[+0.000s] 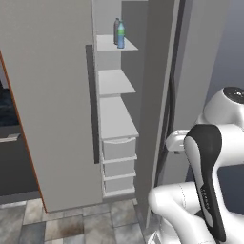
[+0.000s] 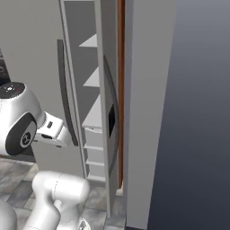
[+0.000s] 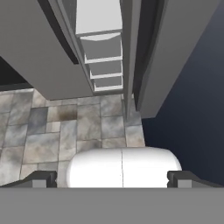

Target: Take the bottled waters from the counter and place them in the freezer to freeze. Close the freezer door after placing the bottles.

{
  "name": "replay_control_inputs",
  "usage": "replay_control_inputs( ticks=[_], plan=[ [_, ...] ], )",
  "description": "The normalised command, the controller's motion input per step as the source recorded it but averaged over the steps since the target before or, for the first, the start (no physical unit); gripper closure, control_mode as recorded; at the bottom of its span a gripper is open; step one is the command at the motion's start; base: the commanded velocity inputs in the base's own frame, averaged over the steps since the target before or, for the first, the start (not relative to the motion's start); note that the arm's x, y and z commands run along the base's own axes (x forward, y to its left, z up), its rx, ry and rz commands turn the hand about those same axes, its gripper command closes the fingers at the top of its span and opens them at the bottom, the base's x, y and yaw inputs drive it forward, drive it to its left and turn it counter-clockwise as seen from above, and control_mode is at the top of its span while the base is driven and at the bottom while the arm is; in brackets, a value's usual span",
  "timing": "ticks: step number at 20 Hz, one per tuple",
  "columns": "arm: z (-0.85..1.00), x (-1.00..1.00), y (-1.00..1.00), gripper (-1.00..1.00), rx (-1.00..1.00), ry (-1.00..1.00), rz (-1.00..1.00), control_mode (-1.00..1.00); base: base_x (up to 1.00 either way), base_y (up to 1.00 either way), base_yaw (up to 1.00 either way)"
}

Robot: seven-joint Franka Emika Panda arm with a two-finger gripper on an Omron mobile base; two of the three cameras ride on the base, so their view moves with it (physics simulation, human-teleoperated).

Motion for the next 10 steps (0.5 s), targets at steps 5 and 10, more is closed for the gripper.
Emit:
replay_control_inputs(
  ticks=[5,10],
  plan=[
    [0.00,0.00,0.00,-1.00,0.00,0.00,0.00,1.00,0.09,-0.28,0.00],
    [0.00,0.00,0.00,-1.00,0.00,0.00,0.00,1.00,0.15,-0.36,0.00]
  ],
)
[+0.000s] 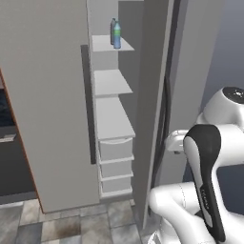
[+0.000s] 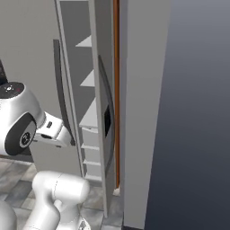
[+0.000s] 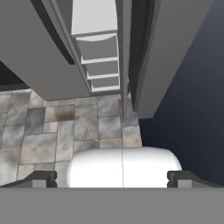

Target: Take the bottled waters from the counter and place them in the freezer to freeze. Close the freezer door after placing the bottles.

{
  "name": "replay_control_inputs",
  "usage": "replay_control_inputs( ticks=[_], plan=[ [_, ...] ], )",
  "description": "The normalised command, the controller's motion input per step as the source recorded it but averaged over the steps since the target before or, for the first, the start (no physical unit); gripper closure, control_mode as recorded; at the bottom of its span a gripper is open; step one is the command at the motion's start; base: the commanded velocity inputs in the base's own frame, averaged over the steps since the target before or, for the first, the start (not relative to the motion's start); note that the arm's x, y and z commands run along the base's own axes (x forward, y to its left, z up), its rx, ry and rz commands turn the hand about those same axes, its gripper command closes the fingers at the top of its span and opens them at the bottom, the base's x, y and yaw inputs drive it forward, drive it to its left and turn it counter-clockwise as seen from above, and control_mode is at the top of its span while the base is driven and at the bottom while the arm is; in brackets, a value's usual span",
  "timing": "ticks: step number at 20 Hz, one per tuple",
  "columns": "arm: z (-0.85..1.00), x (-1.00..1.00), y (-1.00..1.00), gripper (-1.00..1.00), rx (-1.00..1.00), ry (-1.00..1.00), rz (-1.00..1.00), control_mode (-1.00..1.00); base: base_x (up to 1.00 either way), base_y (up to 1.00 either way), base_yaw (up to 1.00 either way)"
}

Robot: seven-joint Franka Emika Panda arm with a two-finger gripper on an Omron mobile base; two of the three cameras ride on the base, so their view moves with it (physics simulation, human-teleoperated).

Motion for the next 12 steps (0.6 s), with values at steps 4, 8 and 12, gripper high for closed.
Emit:
replay_control_inputs(
  ticks=[4,8,12],
  plan=[
    [0.00,0.00,0.00,-1.00,0.00,0.00,0.00,1.00,0.25,-0.38,0.00],
    [0.00,0.00,0.00,-1.00,0.00,0.00,0.00,1.00,0.21,-0.26,0.00],
    [0.00,0.00,0.00,-1.00,0.00,0.00,0.00,1.00,0.07,-0.12,0.00]
  ],
)
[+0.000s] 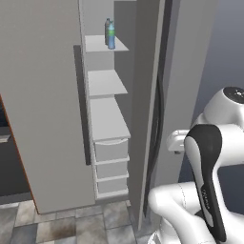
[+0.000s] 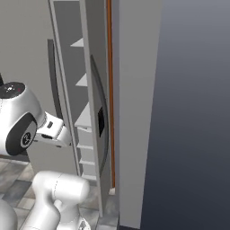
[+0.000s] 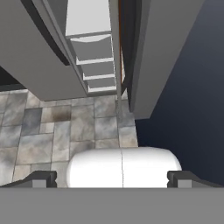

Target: Take the bottled waters from the counter and place them in the freezer to freeze. Close the freezer door after placing the bottles.

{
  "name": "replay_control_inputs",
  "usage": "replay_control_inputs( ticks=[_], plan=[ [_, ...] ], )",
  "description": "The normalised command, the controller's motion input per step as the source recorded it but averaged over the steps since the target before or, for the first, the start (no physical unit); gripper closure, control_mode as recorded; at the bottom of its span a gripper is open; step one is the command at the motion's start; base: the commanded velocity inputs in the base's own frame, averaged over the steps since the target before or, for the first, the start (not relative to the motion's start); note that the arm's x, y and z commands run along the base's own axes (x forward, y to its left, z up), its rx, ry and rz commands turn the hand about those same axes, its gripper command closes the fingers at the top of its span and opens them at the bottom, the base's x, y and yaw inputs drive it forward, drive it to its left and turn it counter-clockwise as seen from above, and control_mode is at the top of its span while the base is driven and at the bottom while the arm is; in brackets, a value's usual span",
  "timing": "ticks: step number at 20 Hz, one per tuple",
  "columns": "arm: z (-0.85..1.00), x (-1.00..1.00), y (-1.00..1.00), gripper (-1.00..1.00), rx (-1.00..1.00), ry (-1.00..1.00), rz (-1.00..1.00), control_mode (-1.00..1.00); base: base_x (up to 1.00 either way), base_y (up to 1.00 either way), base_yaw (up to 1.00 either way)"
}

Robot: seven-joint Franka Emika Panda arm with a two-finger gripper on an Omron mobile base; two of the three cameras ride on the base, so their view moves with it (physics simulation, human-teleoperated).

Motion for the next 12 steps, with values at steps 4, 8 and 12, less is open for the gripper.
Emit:
replay_control_inputs(
  ticks=[4,8,12],
  plan=[
    [0.00,0.00,0.00,-1.00,0.00,0.00,0.00,1.00,0.05,0.00,0.00],
    [0.00,0.00,0.00,-1.00,0.00,0.00,0.00,1.00,0.25,0.00,0.00],
    [0.00,0.00,0.00,-1.00,0.00,0.00,0.00,1.00,0.37,0.00,0.00]
  ],
)
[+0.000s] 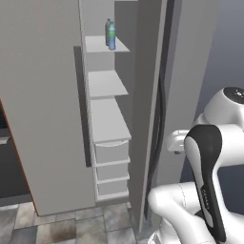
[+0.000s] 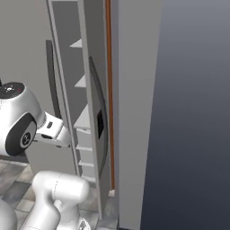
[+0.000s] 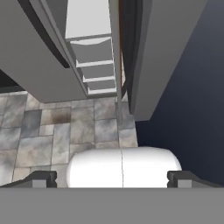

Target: Take the bottled waters from the counter and place them in the freezer to freeze. Close the freezer door after placing the bottles.

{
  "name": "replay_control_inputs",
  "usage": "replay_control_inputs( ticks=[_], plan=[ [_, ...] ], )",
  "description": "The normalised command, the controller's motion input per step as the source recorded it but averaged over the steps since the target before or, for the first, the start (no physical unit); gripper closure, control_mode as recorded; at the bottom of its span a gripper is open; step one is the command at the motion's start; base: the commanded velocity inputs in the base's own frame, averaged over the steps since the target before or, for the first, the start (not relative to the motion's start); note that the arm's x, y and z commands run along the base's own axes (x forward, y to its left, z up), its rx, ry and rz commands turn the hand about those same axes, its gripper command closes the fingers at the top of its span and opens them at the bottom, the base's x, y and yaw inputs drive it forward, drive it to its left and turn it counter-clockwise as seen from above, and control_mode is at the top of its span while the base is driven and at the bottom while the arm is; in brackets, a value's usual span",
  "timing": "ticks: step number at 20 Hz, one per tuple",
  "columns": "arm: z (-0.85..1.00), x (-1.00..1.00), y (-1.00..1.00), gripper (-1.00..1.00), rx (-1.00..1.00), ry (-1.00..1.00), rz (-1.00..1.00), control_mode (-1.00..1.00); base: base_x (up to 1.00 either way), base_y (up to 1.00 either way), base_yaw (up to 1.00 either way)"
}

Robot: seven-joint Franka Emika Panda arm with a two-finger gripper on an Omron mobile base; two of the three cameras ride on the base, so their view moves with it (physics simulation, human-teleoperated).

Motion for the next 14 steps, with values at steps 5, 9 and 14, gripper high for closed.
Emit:
replay_control_inputs(
  ticks=[5,9,14],
  plan=[
    [0.00,0.00,0.00,-1.00,0.00,0.00,0.00,1.00,0.37,0.00,0.00],
    [0.00,0.00,0.00,-1.00,0.00,0.00,0.00,1.00,0.16,0.00,0.00],
    [0.00,0.00,0.00,-1.00,0.00,0.00,0.00,1.00,0.00,0.00,0.00]
  ],
)
